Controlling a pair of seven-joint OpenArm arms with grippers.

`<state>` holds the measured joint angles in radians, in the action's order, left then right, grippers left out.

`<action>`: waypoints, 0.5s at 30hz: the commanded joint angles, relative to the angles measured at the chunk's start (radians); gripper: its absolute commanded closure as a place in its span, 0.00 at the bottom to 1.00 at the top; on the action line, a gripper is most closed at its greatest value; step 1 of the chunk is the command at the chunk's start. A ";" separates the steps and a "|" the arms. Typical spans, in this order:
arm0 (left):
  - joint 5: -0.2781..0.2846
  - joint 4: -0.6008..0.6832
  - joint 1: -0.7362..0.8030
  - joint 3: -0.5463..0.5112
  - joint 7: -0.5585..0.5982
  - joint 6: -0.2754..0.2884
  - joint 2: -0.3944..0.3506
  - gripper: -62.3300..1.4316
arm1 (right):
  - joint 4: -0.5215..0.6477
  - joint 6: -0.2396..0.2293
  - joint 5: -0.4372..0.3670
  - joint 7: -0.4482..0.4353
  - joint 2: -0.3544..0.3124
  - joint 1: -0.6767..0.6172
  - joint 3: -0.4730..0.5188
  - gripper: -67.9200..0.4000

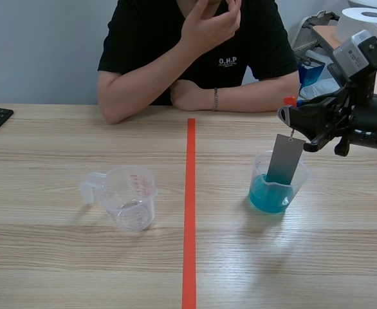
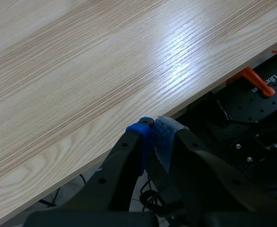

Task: Do the redox reaction experiment.
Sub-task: 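Hold the plate still in the solution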

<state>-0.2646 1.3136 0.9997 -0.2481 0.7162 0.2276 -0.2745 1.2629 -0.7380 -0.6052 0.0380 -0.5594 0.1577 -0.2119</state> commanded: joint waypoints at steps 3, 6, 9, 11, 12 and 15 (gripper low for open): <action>0.010 0.009 0.000 -0.001 0.021 -0.006 -0.009 0.91 | 0.006 -0.008 0.000 0.000 -0.014 0.023 0.006 0.97; 0.010 0.009 0.000 -0.001 0.021 -0.006 -0.009 0.91 | 0.007 -0.008 -0.001 0.000 -0.014 0.023 0.006 0.97; 0.010 0.009 0.000 -0.001 0.021 -0.006 -0.009 0.91 | 0.008 -0.008 -0.001 0.000 -0.016 0.023 0.006 0.97; 0.010 0.009 0.000 -0.001 0.021 -0.006 -0.009 0.91 | 0.010 -0.008 -0.009 0.000 -0.020 0.023 0.006 0.97; 0.010 0.009 0.000 -0.001 0.021 -0.006 -0.009 0.91 | 0.010 -0.008 -0.013 0.000 -0.023 0.023 0.006 0.97; 0.010 0.009 0.000 -0.001 0.021 -0.006 -0.009 0.91 | 0.017 -0.008 -0.039 0.003 -0.039 0.023 0.006 0.97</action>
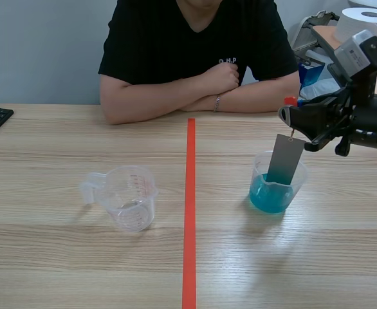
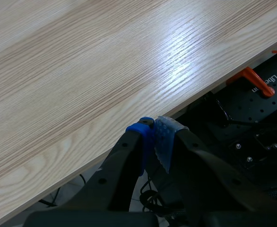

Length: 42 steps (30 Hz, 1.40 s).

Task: Do the redox reaction experiment.
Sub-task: 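Hold the plate still in the solution, then raise the plate and point at it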

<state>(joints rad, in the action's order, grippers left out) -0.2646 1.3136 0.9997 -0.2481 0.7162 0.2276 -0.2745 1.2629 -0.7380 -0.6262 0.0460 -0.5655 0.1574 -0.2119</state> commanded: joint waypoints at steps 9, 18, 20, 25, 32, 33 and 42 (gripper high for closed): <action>0.010 0.009 0.000 -0.001 0.021 -0.006 -0.009 0.91 | 0.086 -0.008 -0.135 0.040 -0.090 0.023 0.011 0.97; 0.010 0.009 0.000 -0.001 0.021 -0.009 -0.009 0.91 | 0.190 -0.008 -0.280 0.162 -0.133 0.023 0.053 0.97; 0.010 0.009 0.000 -0.001 0.021 -0.009 -0.009 0.91 | 0.211 -0.008 -0.315 0.193 -0.141 0.023 0.066 0.97; 0.010 0.009 0.000 -0.001 0.021 -0.009 -0.009 0.91 | 0.256 -0.008 -0.402 0.269 -0.161 0.023 0.101 0.97; 0.010 0.009 0.000 -0.001 0.021 -0.009 -0.009 0.91 | 0.309 -0.008 -0.489 0.383 -0.163 0.023 0.163 0.97; 0.010 0.009 0.000 -0.001 0.021 -0.009 -0.009 0.91 | 0.318 -0.008 -0.498 0.396 -0.163 0.023 0.172 0.97; 0.010 0.009 -0.003 -0.001 0.021 -0.009 -0.009 0.91 | 0.380 -0.008 -0.591 0.490 -0.163 0.023 0.228 0.97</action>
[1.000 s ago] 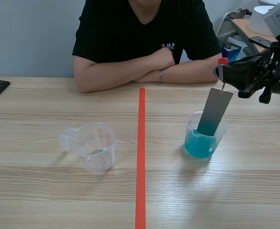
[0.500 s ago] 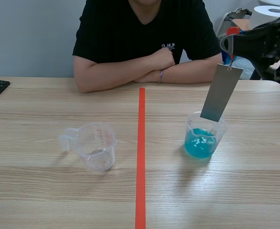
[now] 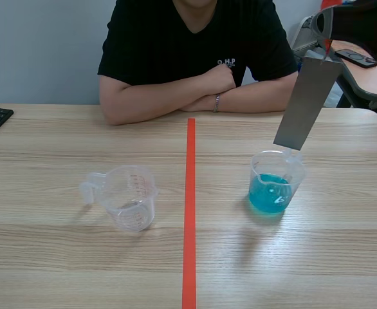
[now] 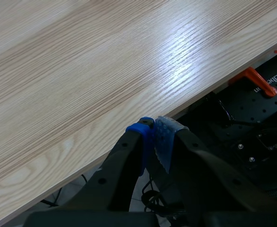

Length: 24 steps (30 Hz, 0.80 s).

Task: Do the redox reaction experiment.
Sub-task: 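Raise the plate and point at it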

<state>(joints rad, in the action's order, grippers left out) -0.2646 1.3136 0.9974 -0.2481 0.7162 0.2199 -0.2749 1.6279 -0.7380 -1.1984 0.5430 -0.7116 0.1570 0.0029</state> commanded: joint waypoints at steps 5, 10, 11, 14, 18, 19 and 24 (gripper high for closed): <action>0.010 0.009 -0.001 -0.001 0.021 -0.002 -0.009 0.91 | 0.039 -0.008 -0.041 0.007 -0.017 0.023 0.018 0.97; 0.013 0.009 -0.003 -0.001 0.021 -0.002 -0.011 0.91 | 0.044 -0.008 -0.045 0.010 -0.017 0.023 0.018 0.97; 0.015 0.009 -0.003 -0.001 0.021 -0.002 -0.014 0.91 | 0.044 -0.008 -0.045 0.011 -0.017 0.023 0.018 0.97; 0.026 0.009 -0.011 -0.001 0.022 -0.009 -0.039 0.91 | 0.044 -0.008 -0.045 0.013 -0.017 0.023 0.018 0.97; 0.104 0.009 -0.040 -0.001 0.012 -0.008 -0.092 0.91 | 0.044 -0.008 -0.045 0.013 -0.017 0.021 0.018 0.97; 0.122 0.009 -0.052 -0.001 0.005 -0.008 -0.108 0.91 | 0.044 -0.008 -0.046 0.012 -0.017 0.021 0.018 0.97; 0.176 0.008 -0.138 -0.001 -0.054 -0.002 -0.198 0.91 | 0.044 -0.008 -0.048 0.013 -0.016 0.021 0.018 0.97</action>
<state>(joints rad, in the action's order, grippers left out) -0.1009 1.3128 0.8783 -0.2481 0.6540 0.2127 -0.4572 1.6611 -0.7380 -1.2243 0.5709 -0.7116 0.1570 0.0074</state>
